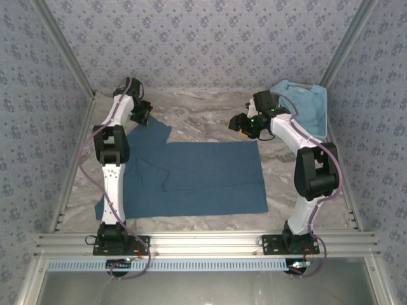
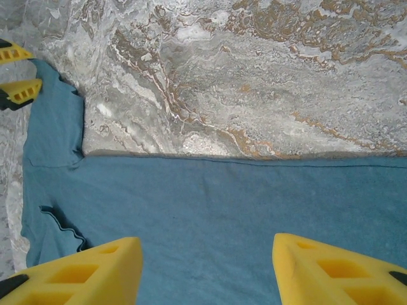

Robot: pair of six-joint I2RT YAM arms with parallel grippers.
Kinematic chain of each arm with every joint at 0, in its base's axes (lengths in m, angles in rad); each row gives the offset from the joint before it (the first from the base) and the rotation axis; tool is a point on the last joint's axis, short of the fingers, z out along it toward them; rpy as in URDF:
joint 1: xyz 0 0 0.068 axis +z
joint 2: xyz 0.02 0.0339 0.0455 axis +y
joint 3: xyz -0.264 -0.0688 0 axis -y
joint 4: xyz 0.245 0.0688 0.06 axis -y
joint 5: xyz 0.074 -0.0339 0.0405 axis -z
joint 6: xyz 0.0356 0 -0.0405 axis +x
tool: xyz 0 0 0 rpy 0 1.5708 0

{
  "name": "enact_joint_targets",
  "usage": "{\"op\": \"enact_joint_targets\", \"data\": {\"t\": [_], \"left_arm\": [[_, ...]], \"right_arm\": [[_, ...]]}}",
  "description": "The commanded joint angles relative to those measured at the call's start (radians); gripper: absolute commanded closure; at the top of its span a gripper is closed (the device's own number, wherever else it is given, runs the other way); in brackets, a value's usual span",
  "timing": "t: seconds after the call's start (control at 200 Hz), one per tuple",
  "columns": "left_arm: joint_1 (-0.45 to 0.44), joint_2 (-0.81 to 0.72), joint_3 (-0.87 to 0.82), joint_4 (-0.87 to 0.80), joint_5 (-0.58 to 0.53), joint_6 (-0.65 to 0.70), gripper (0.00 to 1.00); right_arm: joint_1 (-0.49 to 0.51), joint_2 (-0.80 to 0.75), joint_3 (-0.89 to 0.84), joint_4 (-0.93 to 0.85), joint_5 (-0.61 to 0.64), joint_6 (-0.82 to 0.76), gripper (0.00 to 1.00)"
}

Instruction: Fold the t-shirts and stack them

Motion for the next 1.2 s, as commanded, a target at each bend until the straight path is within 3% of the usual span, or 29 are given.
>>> {"op": "enact_joint_targets", "data": {"t": [0.0, 0.265, 0.57, 0.969, 1.194], "left_arm": [[-0.007, 0.038, 0.031, -0.054, 0.006, -0.080, 0.59], [-0.006, 0.073, 0.067, -0.090, -0.013, -0.107, 0.63], [-0.001, 0.073, 0.136, -0.152, -0.017, -0.097, 1.00], [-0.003, -0.052, 0.101, -0.153, 0.008, -0.042, 1.00], [-0.004, -0.079, 0.081, -0.166, 0.044, 0.015, 1.00]], "right_arm": [[-0.007, -0.044, -0.018, -0.005, -0.022, 0.004, 0.42], [-0.009, -0.071, -0.048, -0.016, -0.016, -0.010, 0.43], [-0.033, -0.057, -0.061, -0.029, 0.043, -0.014, 0.45], [-0.058, 0.172, 0.113, -0.226, 0.421, 0.050, 0.54], [-0.061, 0.262, 0.184, -0.268, 0.491, 0.035, 0.54]]}}
